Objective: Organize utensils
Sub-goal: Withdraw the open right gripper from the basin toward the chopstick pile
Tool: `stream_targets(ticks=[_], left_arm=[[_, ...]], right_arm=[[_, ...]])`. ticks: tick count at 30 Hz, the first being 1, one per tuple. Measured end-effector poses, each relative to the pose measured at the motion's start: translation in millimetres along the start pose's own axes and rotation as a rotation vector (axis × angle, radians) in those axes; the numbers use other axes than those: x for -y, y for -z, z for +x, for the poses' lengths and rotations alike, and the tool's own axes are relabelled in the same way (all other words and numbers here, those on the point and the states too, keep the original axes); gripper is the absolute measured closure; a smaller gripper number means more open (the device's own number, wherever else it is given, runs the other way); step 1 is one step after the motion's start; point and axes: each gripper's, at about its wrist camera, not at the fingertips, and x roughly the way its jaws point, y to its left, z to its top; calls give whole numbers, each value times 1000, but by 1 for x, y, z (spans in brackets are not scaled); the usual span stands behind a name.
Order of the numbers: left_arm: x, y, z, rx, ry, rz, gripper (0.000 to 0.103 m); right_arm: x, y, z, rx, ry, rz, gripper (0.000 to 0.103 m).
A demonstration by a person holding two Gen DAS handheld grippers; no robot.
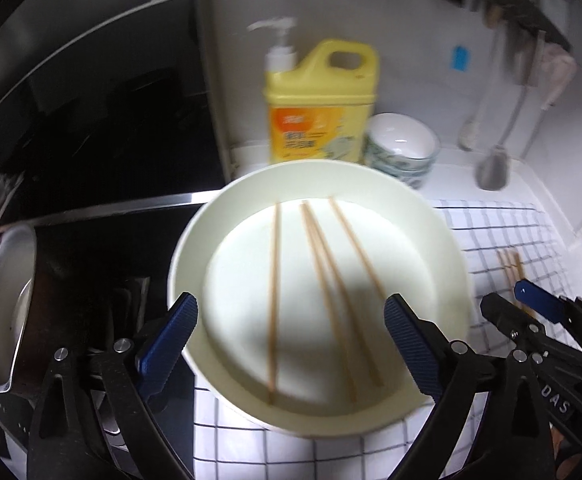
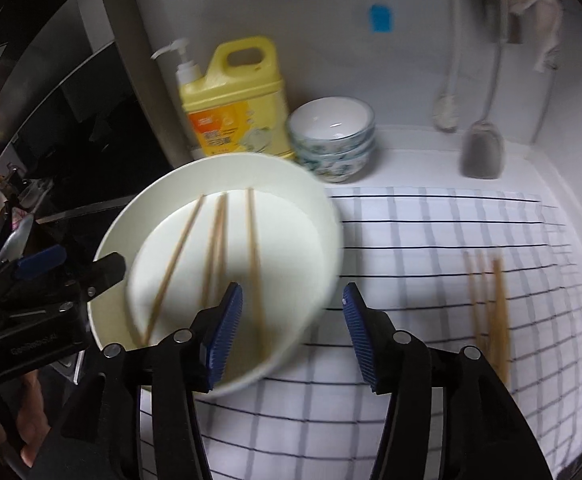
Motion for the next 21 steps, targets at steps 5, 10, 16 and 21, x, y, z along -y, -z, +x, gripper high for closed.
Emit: stream_targets(ticks=[5, 10, 16, 21], left_arm=[[24, 4, -15, 16, 67, 44, 10], [49, 7, -22, 25, 107, 62, 10], [83, 9, -23, 19, 141, 81, 10], [115, 14, -26, 22, 140, 93, 10]], right_arm=[[35, 5, -30, 34, 88, 38, 50], [65, 11, -43, 37, 133, 87, 49], [100, 29, -58, 26, 151, 123, 49], [133, 42, -65, 26, 142, 145, 48]])
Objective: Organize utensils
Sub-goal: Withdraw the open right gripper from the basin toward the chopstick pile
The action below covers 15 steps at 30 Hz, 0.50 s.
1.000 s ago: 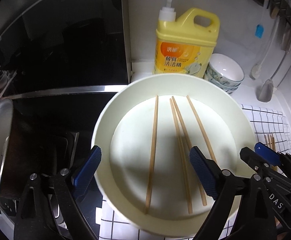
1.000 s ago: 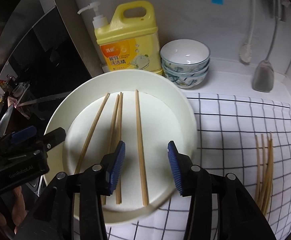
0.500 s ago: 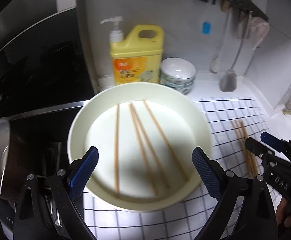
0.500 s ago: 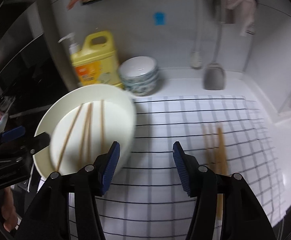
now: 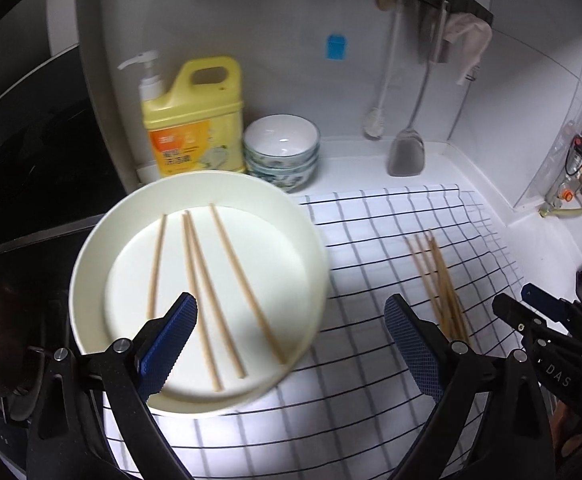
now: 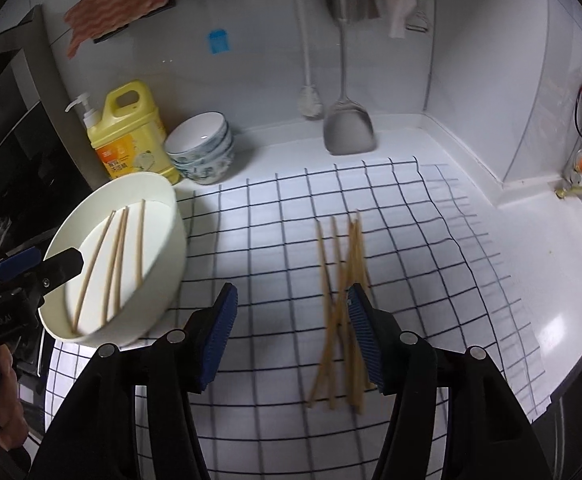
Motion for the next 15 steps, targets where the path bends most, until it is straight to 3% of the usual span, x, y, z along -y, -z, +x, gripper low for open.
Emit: stream_targets(ticks=[9, 15], left_arm=[[57, 10, -1, -19, -109, -86, 10], [91, 20, -4, 4, -184, -102, 10]], right_arm=[[60, 1, 4, 10, -126, -31, 48], [93, 0, 22, -22, -156, -68, 48]])
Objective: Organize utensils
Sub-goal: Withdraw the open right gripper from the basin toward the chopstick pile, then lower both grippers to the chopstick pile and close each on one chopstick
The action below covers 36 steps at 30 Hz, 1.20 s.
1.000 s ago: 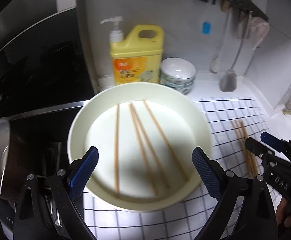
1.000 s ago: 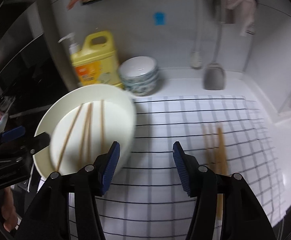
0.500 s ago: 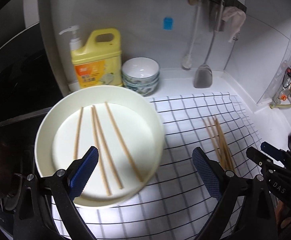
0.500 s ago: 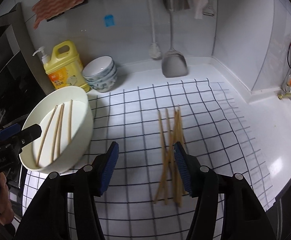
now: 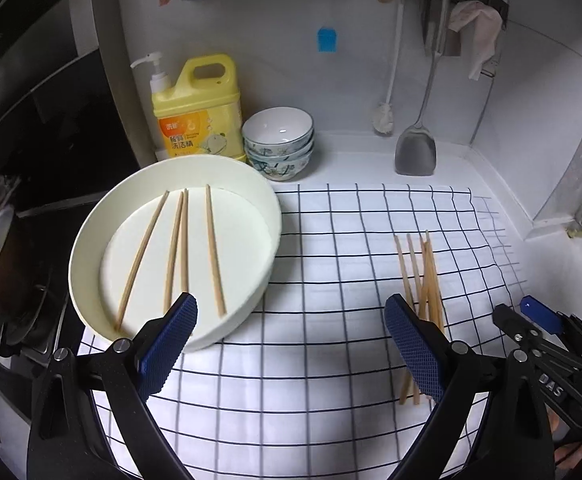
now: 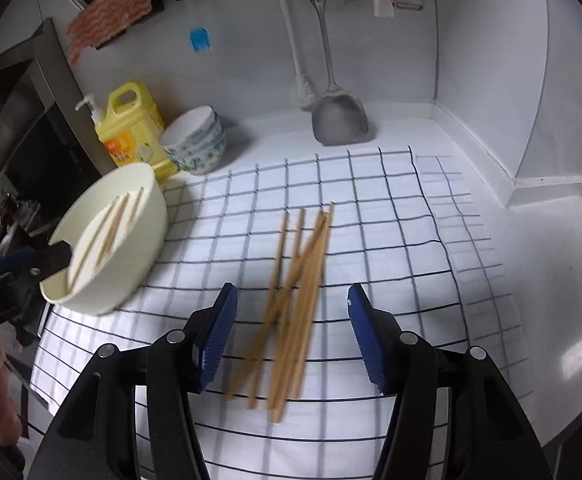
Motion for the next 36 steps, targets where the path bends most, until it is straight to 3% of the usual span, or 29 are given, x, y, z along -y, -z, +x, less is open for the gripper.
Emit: stream_targets(ticks=[15, 36], left_arm=[[43, 30, 60, -12, 38, 67, 9], [56, 44, 103, -76, 83, 57, 9]], right_arm=[[23, 30, 71, -64, 78, -5, 48], [17, 41, 95, -91, 112, -68, 48]])
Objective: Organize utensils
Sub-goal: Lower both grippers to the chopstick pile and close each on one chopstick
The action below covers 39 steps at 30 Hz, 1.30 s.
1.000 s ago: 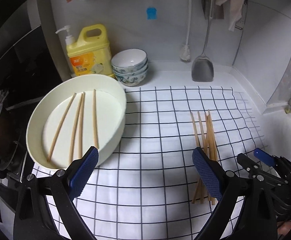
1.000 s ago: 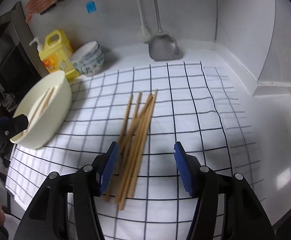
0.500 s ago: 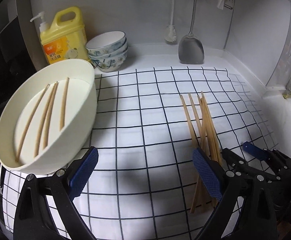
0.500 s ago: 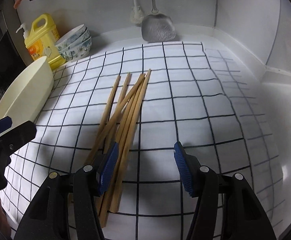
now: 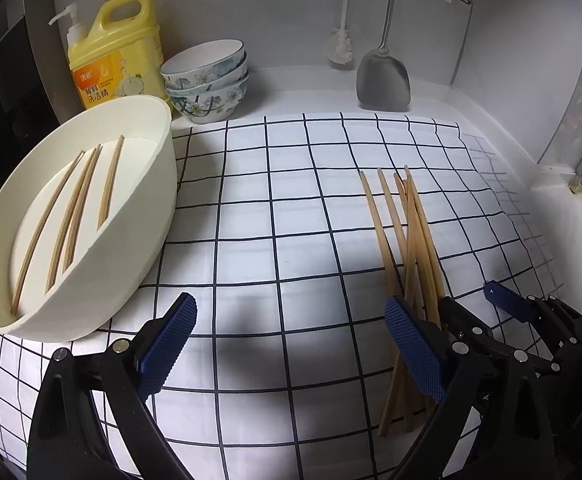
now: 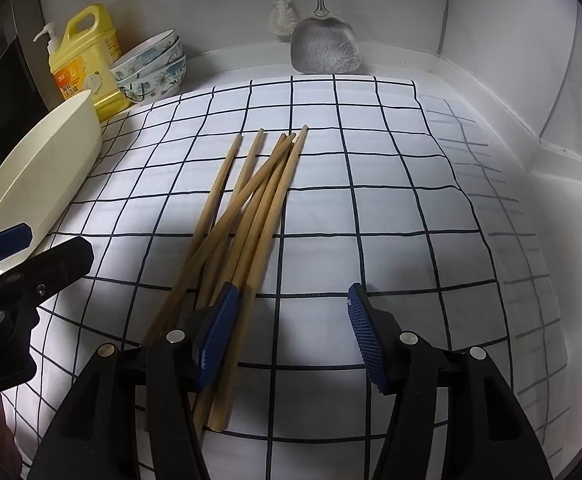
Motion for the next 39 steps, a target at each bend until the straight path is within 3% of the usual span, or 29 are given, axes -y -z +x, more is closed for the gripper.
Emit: stream_targets(ticks=[9, 24, 35, 37, 39], left_arm=[[7, 3, 5, -19, 32, 1, 9], [38, 9, 25, -12, 88, 83, 10], [51, 18, 34, 11, 51, 141, 34], [50, 19, 37, -2, 53, 142, 45], [50, 20, 37, -4, 60, 135, 47]], right_arm=[[1, -4, 7, -9, 30, -41, 48], [40, 1, 3, 11, 60, 2, 48], [47, 2, 0, 21, 51, 2, 48], [47, 1, 1, 22, 44, -2, 48], [46, 1, 1, 25, 38, -4, 48]])
